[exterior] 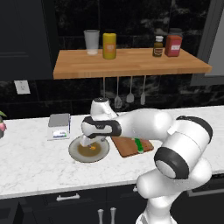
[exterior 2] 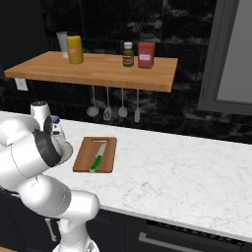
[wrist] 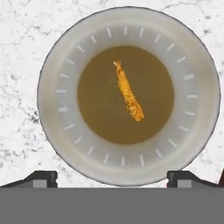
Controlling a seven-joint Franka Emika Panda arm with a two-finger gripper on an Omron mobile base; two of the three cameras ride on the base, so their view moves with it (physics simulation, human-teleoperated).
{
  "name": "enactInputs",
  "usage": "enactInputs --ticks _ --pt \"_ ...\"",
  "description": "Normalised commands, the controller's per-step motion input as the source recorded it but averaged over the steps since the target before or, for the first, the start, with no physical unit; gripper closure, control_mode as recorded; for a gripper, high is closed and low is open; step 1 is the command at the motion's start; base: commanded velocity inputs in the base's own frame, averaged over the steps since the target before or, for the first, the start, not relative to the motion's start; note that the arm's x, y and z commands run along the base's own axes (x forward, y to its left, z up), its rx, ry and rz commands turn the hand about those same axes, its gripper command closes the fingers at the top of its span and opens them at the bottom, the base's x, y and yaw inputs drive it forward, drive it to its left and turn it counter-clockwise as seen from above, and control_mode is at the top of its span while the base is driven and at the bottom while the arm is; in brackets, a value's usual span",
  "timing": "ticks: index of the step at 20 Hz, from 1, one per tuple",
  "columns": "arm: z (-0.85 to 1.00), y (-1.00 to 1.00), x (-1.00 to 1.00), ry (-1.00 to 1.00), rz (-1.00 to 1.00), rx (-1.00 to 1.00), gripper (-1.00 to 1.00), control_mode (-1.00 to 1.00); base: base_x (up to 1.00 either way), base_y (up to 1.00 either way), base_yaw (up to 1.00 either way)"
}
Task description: Pick up the knife from the drawer and place it on the cutting board. Then place the meat from the plate to the cutting board.
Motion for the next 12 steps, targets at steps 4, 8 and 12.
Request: enactInputs --ticks 4,8,12 --pt "-0.16 0.32 0.29 0.11 0.02 -0.12 -1.00 -1.00 0.00 0.00 0.00" --pt "-0.15 0.11 0.14 0.02 0.04 -0.06 -1.00 -1.00 0.00 0.00 0.00" --pt "-0.29 0.00 0.25 0.00 0.04 0.00 -1.00 -1.00 0.00 0.00 0.00"
